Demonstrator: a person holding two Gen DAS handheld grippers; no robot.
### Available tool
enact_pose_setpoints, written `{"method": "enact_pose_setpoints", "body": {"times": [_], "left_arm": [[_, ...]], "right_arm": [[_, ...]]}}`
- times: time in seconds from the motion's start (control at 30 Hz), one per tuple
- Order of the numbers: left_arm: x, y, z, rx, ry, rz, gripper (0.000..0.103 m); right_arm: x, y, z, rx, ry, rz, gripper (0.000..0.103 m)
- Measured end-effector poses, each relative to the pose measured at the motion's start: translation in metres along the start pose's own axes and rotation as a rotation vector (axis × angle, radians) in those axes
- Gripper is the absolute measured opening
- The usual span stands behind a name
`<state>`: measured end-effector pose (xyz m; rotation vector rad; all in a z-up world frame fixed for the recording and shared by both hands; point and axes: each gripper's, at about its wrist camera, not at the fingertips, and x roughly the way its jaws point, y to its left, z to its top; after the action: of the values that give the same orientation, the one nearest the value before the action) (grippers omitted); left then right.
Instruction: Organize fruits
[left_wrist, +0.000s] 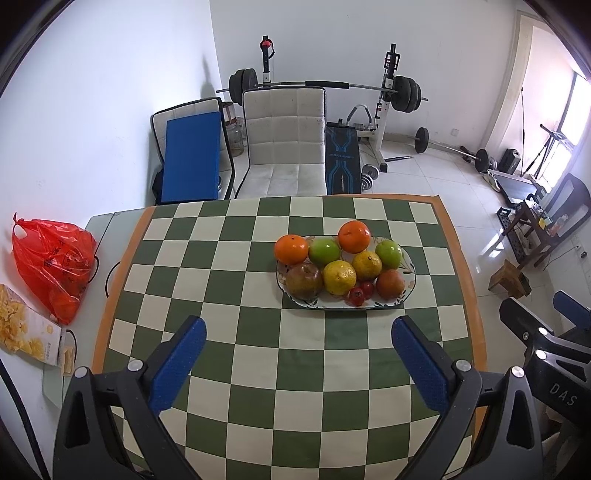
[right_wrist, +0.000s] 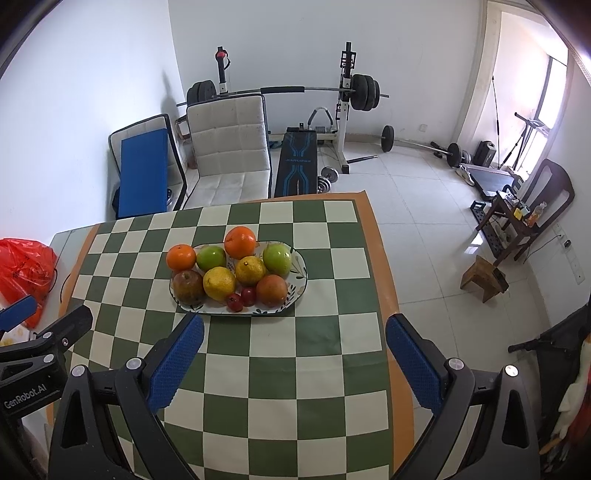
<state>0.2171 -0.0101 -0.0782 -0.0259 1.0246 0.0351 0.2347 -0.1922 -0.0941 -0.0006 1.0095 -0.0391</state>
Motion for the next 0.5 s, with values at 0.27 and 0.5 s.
{"method": "enact_pose_setpoints", "body": {"times": [0.27, 0.5], "left_arm": [[0.0006, 0.0002, -0.0005, -0.002, 0.003, -0.004, 0.103], [-0.001, -0.0007, -0.002, -0.002, -0.001, -0.003, 0.103]], "right_arm": [[-0.0003, 0.0001, 0.0008, -0.004, -0.004, -0.003, 0.101], [-0.0023, 0.0006, 0.0012, -0.004, -0.003, -0.002, 0.101]]}}
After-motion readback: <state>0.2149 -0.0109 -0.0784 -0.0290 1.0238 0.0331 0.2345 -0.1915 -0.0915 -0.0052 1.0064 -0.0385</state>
